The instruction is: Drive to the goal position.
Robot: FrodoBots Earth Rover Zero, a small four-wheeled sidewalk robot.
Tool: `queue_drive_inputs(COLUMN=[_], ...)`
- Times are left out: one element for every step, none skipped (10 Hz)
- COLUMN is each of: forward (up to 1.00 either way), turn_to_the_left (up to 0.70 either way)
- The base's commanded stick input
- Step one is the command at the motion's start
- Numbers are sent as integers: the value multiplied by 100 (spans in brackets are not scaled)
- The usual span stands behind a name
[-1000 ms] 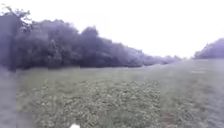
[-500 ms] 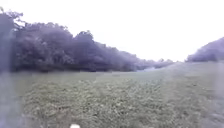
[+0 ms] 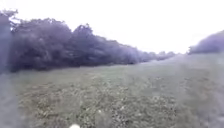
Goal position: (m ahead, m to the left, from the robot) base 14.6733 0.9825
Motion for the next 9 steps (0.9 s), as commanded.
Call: queue_drive_inputs(forward=[70,70,70,70,70,70,70,70,70], turn_to_the_left=[0,0,0,0,0,-8,-24,-35,-35])
